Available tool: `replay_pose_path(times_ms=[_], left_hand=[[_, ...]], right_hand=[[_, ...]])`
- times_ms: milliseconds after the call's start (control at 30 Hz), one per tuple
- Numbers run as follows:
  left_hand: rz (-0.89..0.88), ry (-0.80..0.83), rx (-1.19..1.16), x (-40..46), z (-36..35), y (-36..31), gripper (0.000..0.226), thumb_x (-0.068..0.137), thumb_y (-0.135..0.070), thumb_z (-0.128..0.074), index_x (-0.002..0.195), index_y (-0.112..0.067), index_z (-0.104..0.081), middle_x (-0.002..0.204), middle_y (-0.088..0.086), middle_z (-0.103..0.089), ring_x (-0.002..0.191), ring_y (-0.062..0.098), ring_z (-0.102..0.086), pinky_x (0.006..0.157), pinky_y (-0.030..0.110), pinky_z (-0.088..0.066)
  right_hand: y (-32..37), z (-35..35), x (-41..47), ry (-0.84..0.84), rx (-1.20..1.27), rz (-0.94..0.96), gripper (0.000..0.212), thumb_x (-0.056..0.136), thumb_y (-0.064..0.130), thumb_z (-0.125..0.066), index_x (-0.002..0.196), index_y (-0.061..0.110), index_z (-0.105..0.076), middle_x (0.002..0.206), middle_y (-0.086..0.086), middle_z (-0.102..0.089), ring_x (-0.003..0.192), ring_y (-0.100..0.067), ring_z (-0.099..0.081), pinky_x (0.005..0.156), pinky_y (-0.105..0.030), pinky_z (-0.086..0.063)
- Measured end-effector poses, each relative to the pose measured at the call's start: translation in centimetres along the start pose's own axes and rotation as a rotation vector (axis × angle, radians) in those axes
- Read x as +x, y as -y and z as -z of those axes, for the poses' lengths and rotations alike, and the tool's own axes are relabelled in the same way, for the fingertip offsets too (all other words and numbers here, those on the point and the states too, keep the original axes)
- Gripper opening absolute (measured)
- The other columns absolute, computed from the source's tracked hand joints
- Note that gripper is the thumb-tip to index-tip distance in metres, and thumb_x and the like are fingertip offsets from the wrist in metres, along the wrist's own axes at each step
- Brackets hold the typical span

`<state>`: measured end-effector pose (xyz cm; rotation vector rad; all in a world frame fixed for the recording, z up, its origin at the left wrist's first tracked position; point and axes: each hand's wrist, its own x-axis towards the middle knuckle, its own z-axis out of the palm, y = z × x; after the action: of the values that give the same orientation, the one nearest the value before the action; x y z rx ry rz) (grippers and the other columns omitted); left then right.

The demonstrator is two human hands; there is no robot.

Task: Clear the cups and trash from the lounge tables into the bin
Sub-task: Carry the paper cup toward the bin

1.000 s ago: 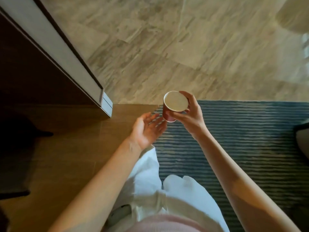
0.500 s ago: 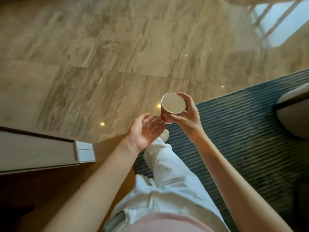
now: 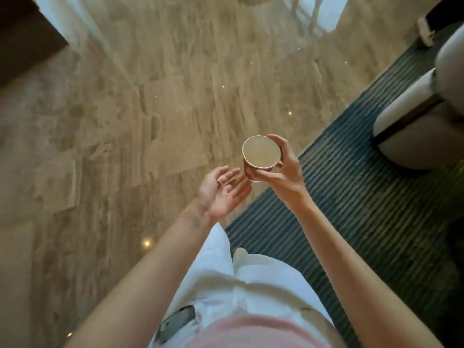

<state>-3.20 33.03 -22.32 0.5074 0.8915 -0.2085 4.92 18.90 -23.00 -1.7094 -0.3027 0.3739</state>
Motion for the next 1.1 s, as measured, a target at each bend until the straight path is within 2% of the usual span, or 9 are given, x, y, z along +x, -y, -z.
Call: replay_pose_path(times_ms=[167, 267, 333, 467, 567, 733, 867, 1100], left_hand=[[0.114, 0.048, 0.095, 8.7, -6.7, -6.0, 0.032, 0.095, -0.023, -0.044, 0.12, -0.004, -0.05, 0.131, 0.019, -0.05, 0.123, 0.033, -0.05, 0.102, 0.042, -0.042], [0.156, 0.058, 0.114, 14.1, -10.3, -10.6, 0.036, 0.095, -0.022, -0.045, 0.126, -0.003, -0.05, 0.135, 0.02, -0.048, 0.124, 0.034, -0.05, 0.1, 0.042, -0.044], [0.193, 0.076, 0.164, 17.6, -13.2, -14.1, 0.039, 0.094, -0.019, -0.045, 0.129, -0.003, -0.049, 0.133, 0.021, -0.05, 0.12, 0.035, -0.053, 0.097, 0.042, -0.045], [0.237, 0.092, 0.229, 24.0, -19.0, -20.0, 0.034, 0.091, -0.016, -0.045, 0.122, -0.003, -0.052, 0.12, 0.021, -0.057, 0.109, 0.035, -0.058, 0.092, 0.042, -0.047], [0.306, 0.084, 0.306, 28.8, -24.2, -22.8, 0.035, 0.092, -0.017, -0.045, 0.124, -0.003, -0.052, 0.122, 0.02, -0.057, 0.11, 0.035, -0.058, 0.092, 0.043, -0.047], [0.403, 0.102, 0.401, 37.9, -33.7, -25.5, 0.039, 0.092, -0.018, -0.044, 0.128, -0.003, -0.051, 0.128, 0.021, -0.056, 0.11, 0.036, -0.059, 0.087, 0.043, -0.049], [0.414, 0.114, 0.451, 45.1, -42.3, -27.4, 0.04, 0.093, -0.016, -0.043, 0.129, -0.001, -0.05, 0.123, 0.021, -0.059, 0.108, 0.035, -0.061, 0.092, 0.042, -0.048], [0.418, 0.206, 0.567, 54.6, -59.4, -30.4, 0.039, 0.093, -0.018, -0.045, 0.128, -0.002, -0.052, 0.119, 0.018, -0.062, 0.113, 0.034, -0.061, 0.091, 0.042, -0.051]], right_hand=[[-1.7, 2.8, 9.3, -0.162, 0.018, -0.06, 0.077, 0.061, 0.008, -0.088, 0.127, 0.01, -0.048, 0.105, 0.011, -0.06, 0.092, 0.009, -0.061, 0.076, -0.011, -0.048], [-1.9, 3.8, 16.2, -0.232, 0.029, -0.093, 0.078, 0.061, 0.009, -0.088, 0.127, 0.01, -0.047, 0.106, 0.011, -0.06, 0.094, 0.009, -0.06, 0.079, -0.013, -0.049], [-1.8, 4.5, 21.1, -0.288, 0.014, -0.1, 0.077, 0.061, 0.008, -0.087, 0.127, 0.01, -0.047, 0.105, 0.012, -0.06, 0.094, 0.01, -0.06, 0.078, -0.012, -0.048], [-1.0, 6.1, 29.4, -0.4, 0.035, -0.121, 0.077, 0.061, 0.005, -0.087, 0.127, 0.009, -0.047, 0.104, 0.013, -0.06, 0.094, 0.008, -0.061, 0.079, -0.013, -0.049], [-0.8, 8.4, 34.7, -0.506, 0.066, -0.159, 0.077, 0.062, 0.001, -0.086, 0.128, 0.008, -0.046, 0.105, 0.013, -0.059, 0.092, 0.011, -0.06, 0.076, -0.009, -0.047], [-2.2, 14.5, 43.8, -0.647, 0.105, -0.225, 0.078, 0.06, 0.003, -0.087, 0.126, 0.01, -0.047, 0.107, 0.011, -0.059, 0.094, 0.009, -0.06, 0.079, -0.013, -0.049], [-3.0, 21.1, 52.4, -0.696, 0.12, -0.246, 0.076, 0.06, 0.002, -0.086, 0.125, 0.011, -0.047, 0.105, 0.011, -0.059, 0.092, 0.009, -0.06, 0.075, -0.01, -0.048], [-0.6, 33.6, 65.6, -0.794, 0.123, -0.211, 0.073, 0.063, -0.002, -0.084, 0.124, 0.009, -0.046, 0.104, 0.012, -0.059, 0.09, 0.011, -0.059, 0.078, -0.011, -0.047]])
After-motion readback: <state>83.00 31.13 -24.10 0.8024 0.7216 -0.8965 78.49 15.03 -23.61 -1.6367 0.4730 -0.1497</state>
